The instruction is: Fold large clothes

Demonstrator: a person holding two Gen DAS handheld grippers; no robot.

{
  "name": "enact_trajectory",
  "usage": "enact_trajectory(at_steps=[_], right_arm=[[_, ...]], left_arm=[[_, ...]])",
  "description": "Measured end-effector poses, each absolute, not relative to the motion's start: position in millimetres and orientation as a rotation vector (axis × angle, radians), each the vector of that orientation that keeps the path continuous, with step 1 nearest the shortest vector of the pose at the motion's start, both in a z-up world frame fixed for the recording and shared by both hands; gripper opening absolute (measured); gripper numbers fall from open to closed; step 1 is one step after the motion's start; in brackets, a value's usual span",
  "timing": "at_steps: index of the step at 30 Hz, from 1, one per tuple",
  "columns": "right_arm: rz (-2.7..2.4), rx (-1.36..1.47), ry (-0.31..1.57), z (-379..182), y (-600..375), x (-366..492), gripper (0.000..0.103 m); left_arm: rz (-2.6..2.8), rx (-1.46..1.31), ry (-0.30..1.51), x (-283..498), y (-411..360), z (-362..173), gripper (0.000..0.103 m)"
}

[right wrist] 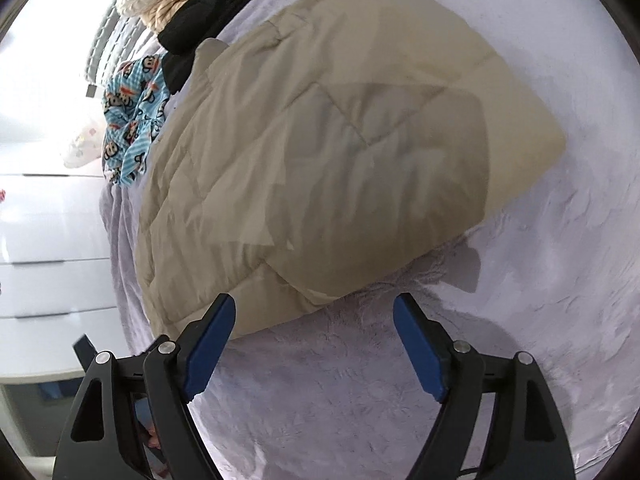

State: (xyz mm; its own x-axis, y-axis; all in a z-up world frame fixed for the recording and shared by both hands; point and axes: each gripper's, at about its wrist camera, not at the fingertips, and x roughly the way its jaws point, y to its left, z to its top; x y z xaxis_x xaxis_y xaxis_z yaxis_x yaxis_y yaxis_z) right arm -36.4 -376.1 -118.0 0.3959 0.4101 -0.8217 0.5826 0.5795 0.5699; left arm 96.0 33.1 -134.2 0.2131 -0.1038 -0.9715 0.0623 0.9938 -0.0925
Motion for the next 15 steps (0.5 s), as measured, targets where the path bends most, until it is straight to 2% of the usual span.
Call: enact_trajectory(at_steps=[1,2,4,15], right_arm=[[-0.136,1.026,1.215,-120,-376,-38,0.086],[-0.133,1.039,1.214,-122,-376,-39,0.094],[-0.133,1.065,1.204,-125,-376,-40,0.103],[-0.121,1.241,1.153,-148,-386,-35,0.103]], left_arm=[[-0.112,-0.037,1.353,94,35,-136,0.103],[-0.104,-0.042,1.357,93,39,-138,0.103],[-0.092,-0.066,1.363,89,45,-140,0.103],[-0.215,-0.587,1.399,95,92,-161,0.103]])
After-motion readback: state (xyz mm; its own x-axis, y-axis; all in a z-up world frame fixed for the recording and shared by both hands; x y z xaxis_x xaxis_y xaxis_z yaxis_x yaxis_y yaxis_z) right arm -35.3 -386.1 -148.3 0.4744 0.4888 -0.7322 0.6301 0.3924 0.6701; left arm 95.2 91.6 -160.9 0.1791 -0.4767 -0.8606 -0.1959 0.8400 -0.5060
